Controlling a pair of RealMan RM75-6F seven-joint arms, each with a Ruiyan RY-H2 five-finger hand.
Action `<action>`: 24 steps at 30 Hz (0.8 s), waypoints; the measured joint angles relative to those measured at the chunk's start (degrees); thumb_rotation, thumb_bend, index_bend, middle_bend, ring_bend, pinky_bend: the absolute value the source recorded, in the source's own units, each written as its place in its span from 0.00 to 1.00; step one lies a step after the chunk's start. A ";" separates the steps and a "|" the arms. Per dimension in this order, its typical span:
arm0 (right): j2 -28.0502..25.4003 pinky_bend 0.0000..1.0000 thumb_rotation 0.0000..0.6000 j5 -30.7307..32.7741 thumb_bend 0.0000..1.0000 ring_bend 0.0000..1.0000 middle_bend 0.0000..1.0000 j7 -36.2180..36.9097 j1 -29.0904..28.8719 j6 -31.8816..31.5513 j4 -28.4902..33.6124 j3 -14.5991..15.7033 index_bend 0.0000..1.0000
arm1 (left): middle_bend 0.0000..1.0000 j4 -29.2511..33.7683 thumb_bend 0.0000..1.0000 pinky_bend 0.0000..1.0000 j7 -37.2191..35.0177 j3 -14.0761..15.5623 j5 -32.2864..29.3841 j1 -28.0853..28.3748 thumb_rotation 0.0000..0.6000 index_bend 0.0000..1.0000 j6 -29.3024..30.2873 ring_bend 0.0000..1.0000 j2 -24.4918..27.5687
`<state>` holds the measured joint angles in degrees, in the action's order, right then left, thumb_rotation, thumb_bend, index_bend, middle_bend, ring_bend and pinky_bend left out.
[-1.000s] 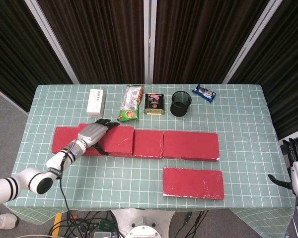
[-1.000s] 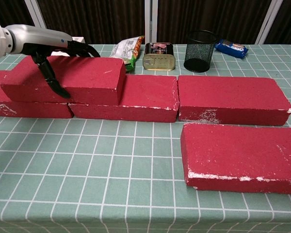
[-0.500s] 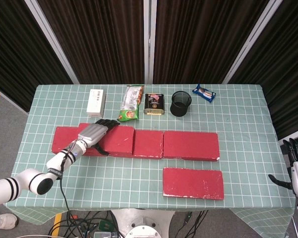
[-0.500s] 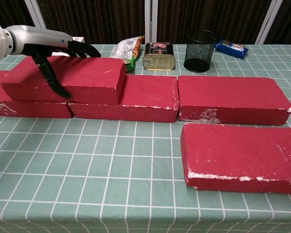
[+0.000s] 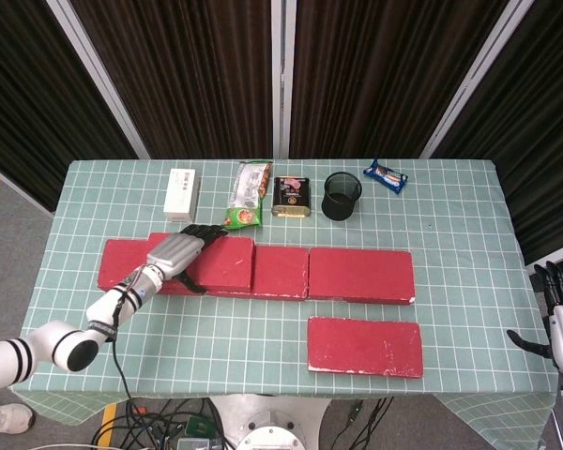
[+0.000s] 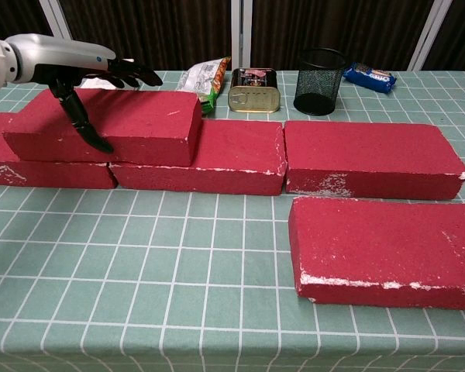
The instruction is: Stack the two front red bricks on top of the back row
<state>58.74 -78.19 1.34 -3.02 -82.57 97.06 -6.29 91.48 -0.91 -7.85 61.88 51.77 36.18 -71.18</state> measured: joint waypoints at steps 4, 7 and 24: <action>-0.04 0.00 1.00 -0.05 0.04 0.00 0.00 -0.04 0.01 -0.08 0.08 -0.01 0.00 | 0.00 0.24 0.00 0.00 -0.01 0.07 0.10 0.13 1.00 0.04 -0.23 0.00 0.18; -0.07 0.00 1.00 -0.04 0.04 0.00 0.00 -0.03 0.05 -0.11 0.10 0.00 0.00 | 0.00 0.18 0.00 0.00 0.09 0.18 -0.01 0.20 1.00 0.04 -0.29 0.00 0.07; 0.02 0.00 1.00 0.26 0.04 0.00 0.00 0.12 -0.04 0.22 -0.15 -0.04 0.00 | 0.00 0.69 0.00 0.00 0.96 0.64 -1.00 0.79 1.00 0.04 -0.77 0.00 0.46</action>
<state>58.75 -77.93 1.46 -3.06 -82.35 96.91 -6.33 92.16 0.05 -7.21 60.88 52.56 35.40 -70.71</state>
